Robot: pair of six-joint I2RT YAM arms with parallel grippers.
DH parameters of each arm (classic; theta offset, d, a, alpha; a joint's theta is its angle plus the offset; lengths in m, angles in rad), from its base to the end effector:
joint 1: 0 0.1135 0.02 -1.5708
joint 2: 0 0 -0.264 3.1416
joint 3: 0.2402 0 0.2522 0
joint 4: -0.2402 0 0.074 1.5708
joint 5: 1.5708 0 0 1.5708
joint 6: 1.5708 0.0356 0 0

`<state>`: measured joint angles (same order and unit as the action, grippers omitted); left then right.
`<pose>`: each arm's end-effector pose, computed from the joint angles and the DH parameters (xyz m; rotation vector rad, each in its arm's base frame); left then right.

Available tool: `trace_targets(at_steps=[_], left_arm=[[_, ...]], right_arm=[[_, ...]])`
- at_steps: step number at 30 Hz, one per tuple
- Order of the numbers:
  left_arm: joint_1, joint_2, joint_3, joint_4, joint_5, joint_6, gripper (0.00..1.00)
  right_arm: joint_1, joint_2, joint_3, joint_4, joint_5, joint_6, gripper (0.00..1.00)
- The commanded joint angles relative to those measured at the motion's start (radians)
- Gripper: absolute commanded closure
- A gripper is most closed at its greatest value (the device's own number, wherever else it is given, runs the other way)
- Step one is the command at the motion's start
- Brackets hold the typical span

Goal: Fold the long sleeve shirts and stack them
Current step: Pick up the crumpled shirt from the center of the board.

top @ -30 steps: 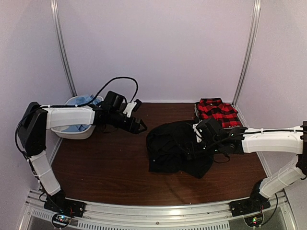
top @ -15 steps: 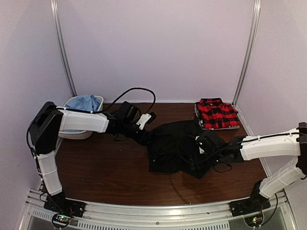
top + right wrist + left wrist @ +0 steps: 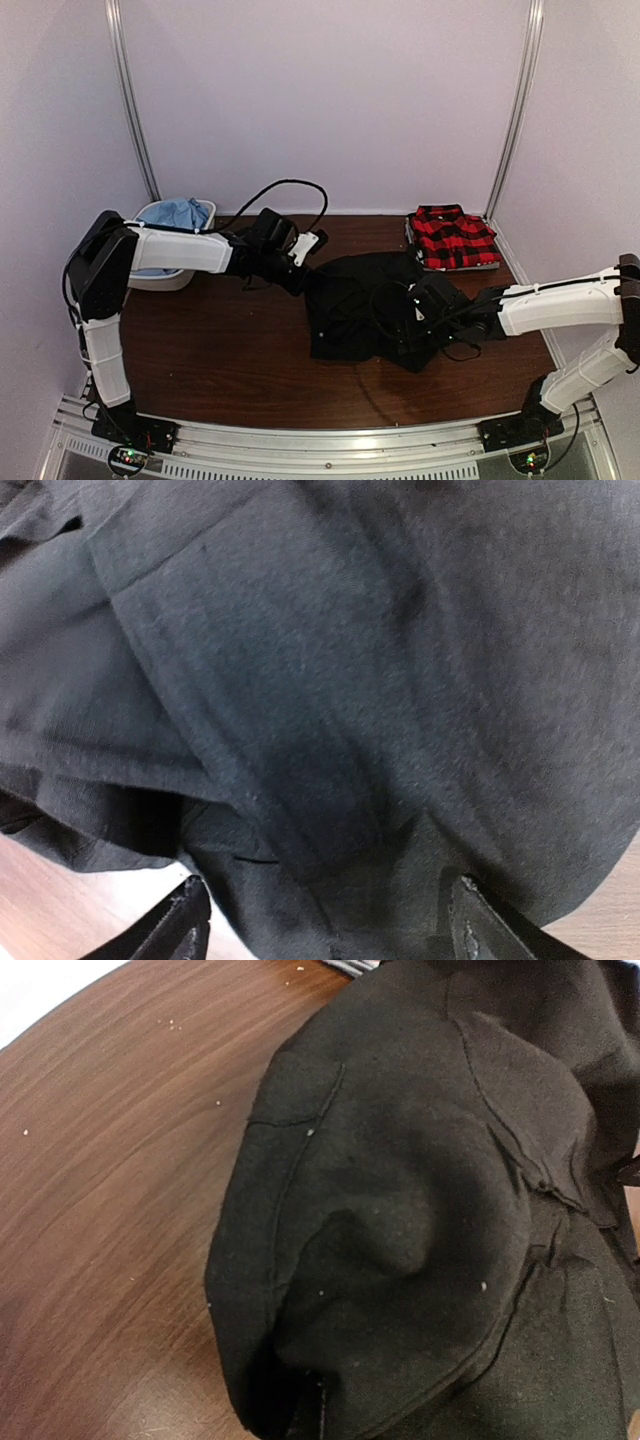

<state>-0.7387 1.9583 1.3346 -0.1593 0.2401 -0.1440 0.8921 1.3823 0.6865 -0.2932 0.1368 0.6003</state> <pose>0.3127 -0.2962 0.1870 0.8308 2.2941 -0.6984 0.1652 0.1970 0.1706 -0.3247 2.5762 0.3970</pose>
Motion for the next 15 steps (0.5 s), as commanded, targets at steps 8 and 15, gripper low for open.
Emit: trace_targets(at_steps=[8,15], left_arm=[[-0.004,-0.224,0.165,-0.156,0.109,-0.065,1.0],[-0.002,-0.297,0.283,-0.291,0.026,-0.025,1.0]], right_arm=[[0.013,0.126,0.053,0.004,0.157,0.016,0.28],[0.014,0.07,0.102,-0.084,0.247,0.006,0.67]])
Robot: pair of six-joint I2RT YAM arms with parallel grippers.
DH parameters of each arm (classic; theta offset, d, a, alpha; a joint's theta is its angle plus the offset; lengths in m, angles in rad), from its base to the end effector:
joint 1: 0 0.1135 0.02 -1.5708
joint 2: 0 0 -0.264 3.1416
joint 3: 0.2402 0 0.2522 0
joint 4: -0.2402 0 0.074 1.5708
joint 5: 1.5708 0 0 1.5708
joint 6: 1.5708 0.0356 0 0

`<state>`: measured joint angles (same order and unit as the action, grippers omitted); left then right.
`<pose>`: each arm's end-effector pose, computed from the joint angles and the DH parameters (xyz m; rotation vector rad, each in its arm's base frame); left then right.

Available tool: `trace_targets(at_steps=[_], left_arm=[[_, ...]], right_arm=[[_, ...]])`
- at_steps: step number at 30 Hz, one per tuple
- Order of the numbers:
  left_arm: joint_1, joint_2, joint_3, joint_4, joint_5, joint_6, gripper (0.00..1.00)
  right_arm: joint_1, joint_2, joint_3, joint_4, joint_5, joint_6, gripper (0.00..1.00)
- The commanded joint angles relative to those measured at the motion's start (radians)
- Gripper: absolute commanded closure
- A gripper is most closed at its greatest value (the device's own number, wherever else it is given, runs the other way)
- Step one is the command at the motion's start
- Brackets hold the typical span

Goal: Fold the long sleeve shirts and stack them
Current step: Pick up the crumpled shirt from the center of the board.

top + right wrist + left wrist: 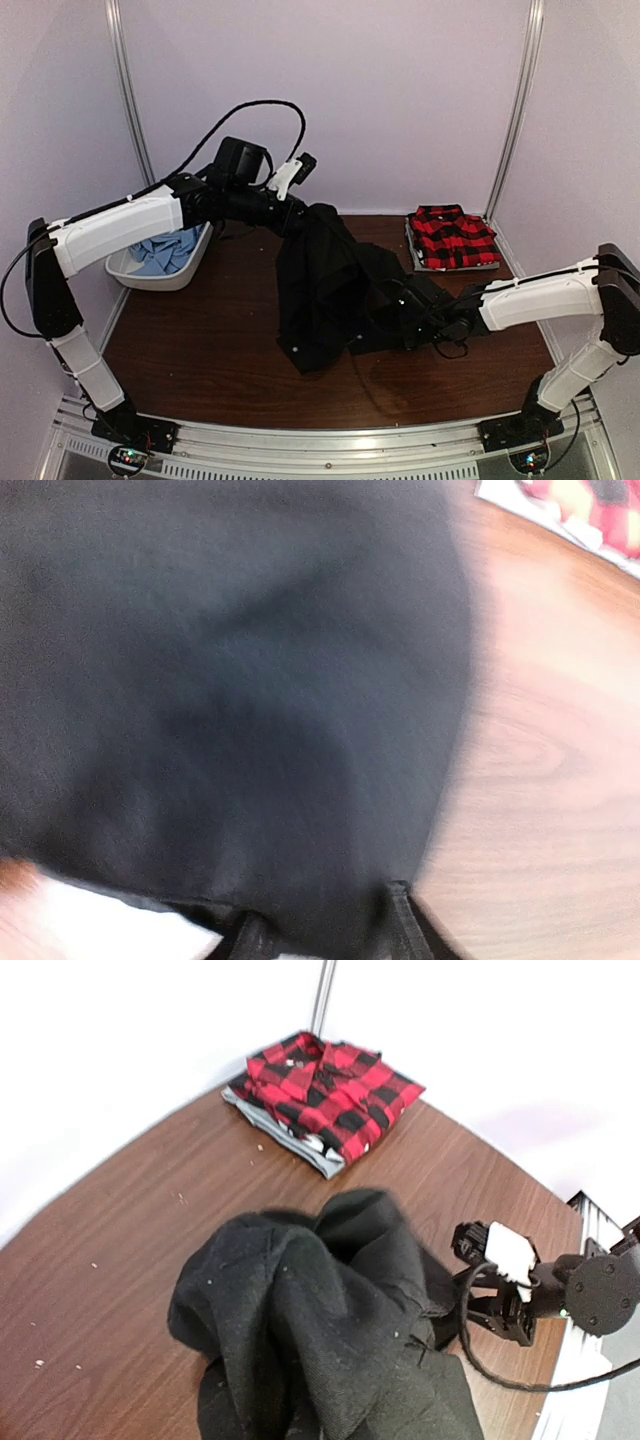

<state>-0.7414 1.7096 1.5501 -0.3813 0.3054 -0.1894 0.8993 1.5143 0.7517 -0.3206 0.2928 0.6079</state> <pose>0.2881 -0.2783 0.3397 0.7843 2.0655 -0.8617 0.1787 0.2083 0.1558 -0.2816 2.5723 0.1621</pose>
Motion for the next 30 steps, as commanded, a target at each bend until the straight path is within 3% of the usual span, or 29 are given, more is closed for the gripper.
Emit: trace_targets(at_steps=[1,5,7,11,16,22,27,30], left_arm=[[0.001,-0.053,0.081,-0.085,-0.05,0.028,1.0],[0.004,-0.065,0.138,-0.168,-0.154,0.065,1.0],[0.005,-0.075,0.164,-0.2,-0.198,0.088,1.0],[0.011,-0.105,0.209,-0.249,-0.269,0.122,1.0],[0.013,-0.123,0.242,-0.252,-0.198,0.112,1.0],[0.01,-0.134,0.225,-0.174,0.03,0.077,1.0],[0.004,-0.134,0.213,-0.125,0.087,0.029,1.0],[0.002,-0.129,0.194,-0.096,0.127,-0.004,1.0]], right_arm=[[0.006,-0.084,0.04,-0.063,0.093,-0.008,0.74],[0.006,-0.196,0.062,-0.089,0.081,-0.038,0.94],[0.003,-0.253,0.077,-0.108,0.078,-0.054,1.0],[-0.022,-0.348,0.132,-0.152,0.086,-0.096,1.0],[-0.045,-0.388,0.148,-0.065,-0.049,-0.149,0.99],[-0.045,-0.347,0.151,0.068,-0.22,-0.166,0.68],[-0.045,-0.351,0.161,0.147,-0.345,-0.181,0.36],[-0.044,-0.342,0.155,0.193,-0.391,-0.175,0.25]])
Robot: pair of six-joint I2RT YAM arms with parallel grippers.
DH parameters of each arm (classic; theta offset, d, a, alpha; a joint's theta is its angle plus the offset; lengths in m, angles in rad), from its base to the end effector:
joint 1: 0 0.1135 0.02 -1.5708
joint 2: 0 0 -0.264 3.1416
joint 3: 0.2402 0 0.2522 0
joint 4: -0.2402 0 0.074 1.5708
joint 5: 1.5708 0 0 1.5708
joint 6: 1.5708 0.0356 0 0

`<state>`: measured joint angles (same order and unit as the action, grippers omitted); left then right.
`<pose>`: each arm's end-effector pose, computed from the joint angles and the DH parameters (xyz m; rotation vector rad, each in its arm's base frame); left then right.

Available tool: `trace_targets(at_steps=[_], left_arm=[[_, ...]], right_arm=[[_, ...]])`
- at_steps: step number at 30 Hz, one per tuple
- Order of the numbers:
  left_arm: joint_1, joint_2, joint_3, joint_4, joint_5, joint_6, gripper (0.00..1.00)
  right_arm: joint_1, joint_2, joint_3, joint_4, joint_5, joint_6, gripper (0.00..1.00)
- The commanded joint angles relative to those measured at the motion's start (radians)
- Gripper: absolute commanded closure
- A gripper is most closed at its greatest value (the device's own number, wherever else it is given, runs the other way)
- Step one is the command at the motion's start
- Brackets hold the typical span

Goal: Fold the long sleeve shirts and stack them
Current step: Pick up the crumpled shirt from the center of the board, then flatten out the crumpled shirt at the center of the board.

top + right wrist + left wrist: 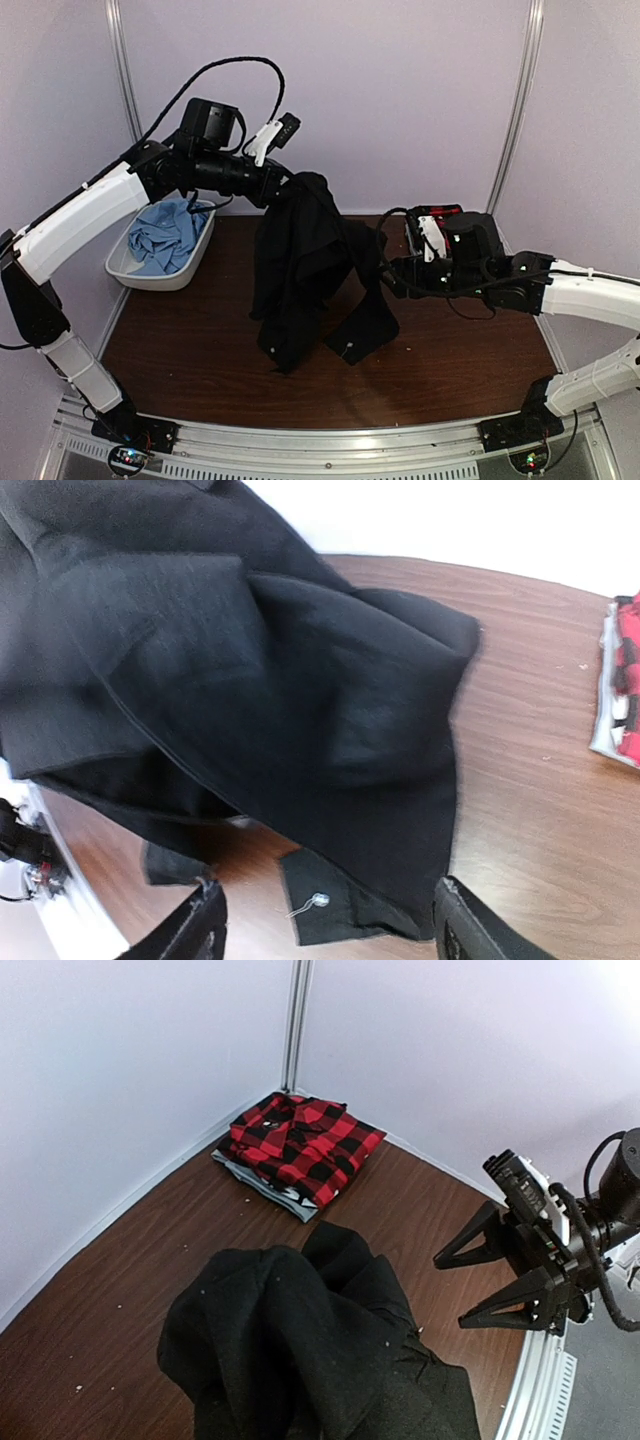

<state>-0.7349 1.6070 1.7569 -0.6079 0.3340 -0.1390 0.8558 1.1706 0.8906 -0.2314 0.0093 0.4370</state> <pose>0.2588 -0.2496 0.4256 0.8295 1.9488 -0.8761 0.1738 0.1997 0.2930 -0.4468 2.1309 0.7597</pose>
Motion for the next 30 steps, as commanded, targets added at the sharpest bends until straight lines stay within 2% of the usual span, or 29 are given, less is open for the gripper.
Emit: trace_targets(at_steps=[1,8,20,24,30], left_arm=[[-0.006,-0.025,-0.021,0.144,0.115,-0.067,1.0],[-0.017,-0.02,-0.054,0.214,0.183,-0.134,1.0],[-0.021,-0.007,-0.078,0.261,0.195,-0.173,1.0],[-0.023,-0.011,-0.077,0.264,0.229,-0.178,1.0],[-0.023,-0.022,-0.086,0.266,0.243,-0.178,1.0]], right_arm=[[0.0,0.01,0.018,0.111,-0.118,-0.003,0.23],[0.034,0.094,0.053,0.131,-0.106,-0.005,0.1],[0.116,0.147,0.074,0.157,-0.041,0.003,0.07],[0.128,0.166,0.091,0.116,0.077,0.012,0.14],[0.134,0.205,0.136,0.035,0.243,0.001,0.37]])
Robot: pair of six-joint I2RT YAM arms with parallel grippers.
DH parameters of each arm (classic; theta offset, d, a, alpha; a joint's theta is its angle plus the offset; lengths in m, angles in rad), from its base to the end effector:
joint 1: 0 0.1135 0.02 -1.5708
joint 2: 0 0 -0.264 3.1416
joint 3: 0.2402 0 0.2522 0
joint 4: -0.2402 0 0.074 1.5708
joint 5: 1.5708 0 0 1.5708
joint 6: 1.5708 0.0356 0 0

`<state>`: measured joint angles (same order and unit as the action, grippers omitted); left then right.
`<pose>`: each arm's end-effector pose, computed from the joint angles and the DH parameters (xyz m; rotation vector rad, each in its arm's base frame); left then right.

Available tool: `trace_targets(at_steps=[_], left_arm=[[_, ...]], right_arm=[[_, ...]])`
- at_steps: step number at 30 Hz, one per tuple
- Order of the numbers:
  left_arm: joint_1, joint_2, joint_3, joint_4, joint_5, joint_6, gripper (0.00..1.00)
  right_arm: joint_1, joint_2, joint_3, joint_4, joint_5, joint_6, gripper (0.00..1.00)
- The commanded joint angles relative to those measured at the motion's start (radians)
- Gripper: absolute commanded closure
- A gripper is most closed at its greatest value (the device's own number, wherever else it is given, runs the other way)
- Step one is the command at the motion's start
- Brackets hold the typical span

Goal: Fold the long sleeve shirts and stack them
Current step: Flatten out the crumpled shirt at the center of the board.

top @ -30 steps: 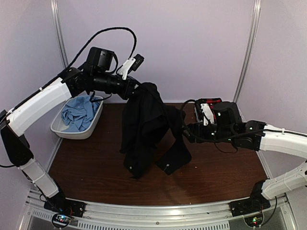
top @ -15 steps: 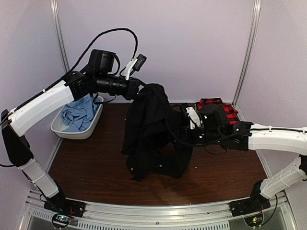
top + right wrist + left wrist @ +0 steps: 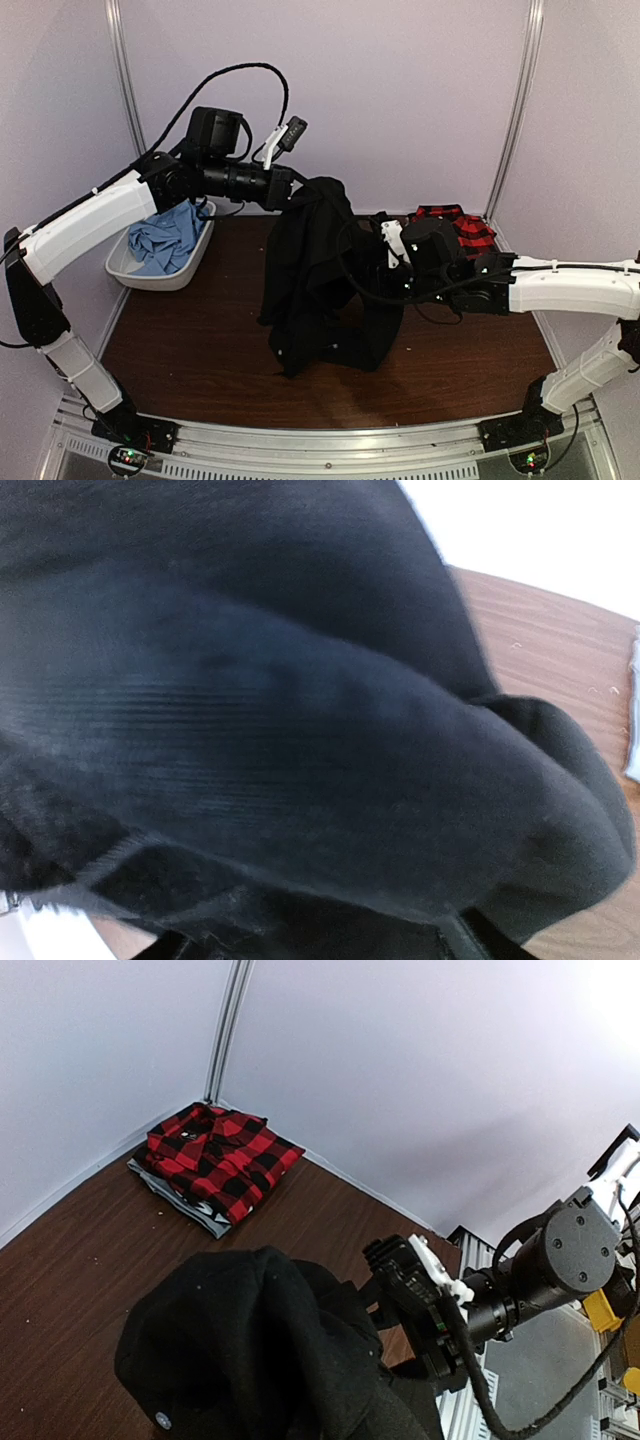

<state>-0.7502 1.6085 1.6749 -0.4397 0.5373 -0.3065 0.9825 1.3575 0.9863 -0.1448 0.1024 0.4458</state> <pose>0.2566 -0.2641 0.4153 0.8284 1.9190 -1.1950 0.1747 0.2553 0.2846 -0.5139 2.1137 0.7452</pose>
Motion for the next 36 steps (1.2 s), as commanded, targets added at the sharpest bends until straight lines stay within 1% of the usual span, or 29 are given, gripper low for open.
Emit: trace_targets(at_steps=[1,6,8,10,14,16,20,21,22,23,25,27,28,29,34,36], left_arm=[[-0.007,-0.024,-0.005,0.098,0.042,-0.008,1.0],[-0.007,-0.021,-0.029,0.084,-0.027,0.021,1.0],[-0.008,-0.011,-0.04,0.07,-0.066,0.048,0.98],[-0.008,0.007,-0.05,0.065,-0.098,0.068,0.97],[-0.008,0.071,-0.061,0.07,-0.095,0.101,0.96],[-0.008,0.11,-0.064,0.083,-0.071,0.113,0.94],[-0.008,0.175,-0.077,0.109,-0.023,0.134,0.79],[-0.008,0.184,-0.09,0.122,-0.014,0.137,0.72],[-0.008,0.186,-0.106,0.136,-0.009,0.14,0.62],[-0.008,0.184,-0.125,0.15,-0.002,0.14,0.49],[-0.008,0.175,-0.172,0.184,0.017,0.145,0.29],[-0.009,0.166,-0.219,0.212,0.033,0.155,0.16],[-0.013,0.165,-0.236,0.222,0.035,0.162,0.07],[-0.018,0.166,-0.248,0.227,0.034,0.173,0.03],[-0.046,0.167,-0.279,0.227,0.039,0.225,0.03],[-0.068,0.169,-0.29,0.204,0.02,0.248,0.04]], right_arm=[[0.007,0.023,0.042,-0.055,0.162,-0.008,0.43],[0.008,-0.001,0.06,-0.13,0.243,-0.002,0.67],[0.007,-0.025,0.068,-0.191,0.296,0.002,0.82],[0.005,-0.05,0.078,-0.266,0.356,0.02,0.99],[-0.017,-0.107,0.087,-0.407,0.438,0.061,1.0],[-0.036,-0.138,0.092,-0.464,0.464,0.075,1.0],[-0.1,-0.2,0.106,-0.557,0.48,0.077,1.0],[-0.116,-0.218,0.107,-0.568,0.48,0.072,1.0],[-0.134,-0.233,0.111,-0.579,0.478,0.066,1.0],[-0.148,-0.247,0.114,-0.588,0.476,0.061,1.0],[-0.168,-0.272,0.121,-0.596,0.467,0.043,1.0],[-0.182,-0.292,0.128,-0.596,0.449,0.021,1.0],[-0.185,-0.297,0.131,-0.595,0.44,0.016,1.0],[-0.189,-0.299,0.133,-0.594,0.432,0.011,1.0],[-0.211,-0.296,0.141,-0.607,0.422,0.004,1.0],[-0.222,-0.298,0.15,-0.616,0.421,0.004,1.0]])
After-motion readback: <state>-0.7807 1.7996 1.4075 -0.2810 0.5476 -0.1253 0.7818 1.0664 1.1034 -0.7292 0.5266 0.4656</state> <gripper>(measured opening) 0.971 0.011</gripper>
